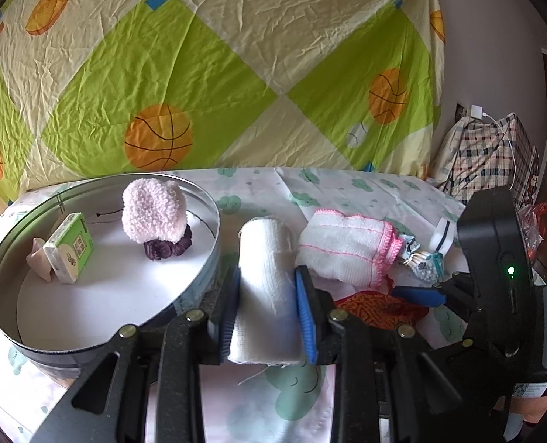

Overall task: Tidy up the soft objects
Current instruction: 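Close the right tool on the red brocade pouch while the left tool holds the white roll, then carry the white roll with the left tool while the right tool carries the red pouch over the tin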

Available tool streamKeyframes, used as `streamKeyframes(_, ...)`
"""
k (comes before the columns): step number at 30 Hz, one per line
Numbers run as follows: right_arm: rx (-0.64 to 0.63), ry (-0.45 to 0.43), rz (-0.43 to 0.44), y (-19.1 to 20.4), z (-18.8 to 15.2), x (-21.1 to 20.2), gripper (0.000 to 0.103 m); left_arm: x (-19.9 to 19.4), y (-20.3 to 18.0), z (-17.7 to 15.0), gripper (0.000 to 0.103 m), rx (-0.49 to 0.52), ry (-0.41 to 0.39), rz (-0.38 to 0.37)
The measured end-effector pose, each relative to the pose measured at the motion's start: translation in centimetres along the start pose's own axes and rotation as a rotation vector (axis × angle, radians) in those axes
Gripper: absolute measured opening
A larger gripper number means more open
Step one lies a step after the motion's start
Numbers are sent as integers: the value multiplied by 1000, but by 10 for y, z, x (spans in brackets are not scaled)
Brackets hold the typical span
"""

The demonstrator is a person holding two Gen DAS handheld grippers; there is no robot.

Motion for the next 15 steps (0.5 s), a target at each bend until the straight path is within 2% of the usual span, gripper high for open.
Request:
streamKeyframes(5,-17,-32,31,5,2,-7,41,-1,1,0,28,0,-6,3)
streamKeyframes(8,-38,-62,51,10,3,-12,36,-1,1,1,28,3,-11,5)
streamKeyframes(15,-51,-168,39,12,7,-32,35,-2,1,1,28,7,-14,8)
Point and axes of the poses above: each gripper's, at about its wrist camera, not at the fingertips, and x roughly the way its jaws point, y to its left, z to its top, the point moved 6 cm from there along x, roughly the way its jaws point, and after that the axes turned 3 degrees about -x, right-handed, at the moved point
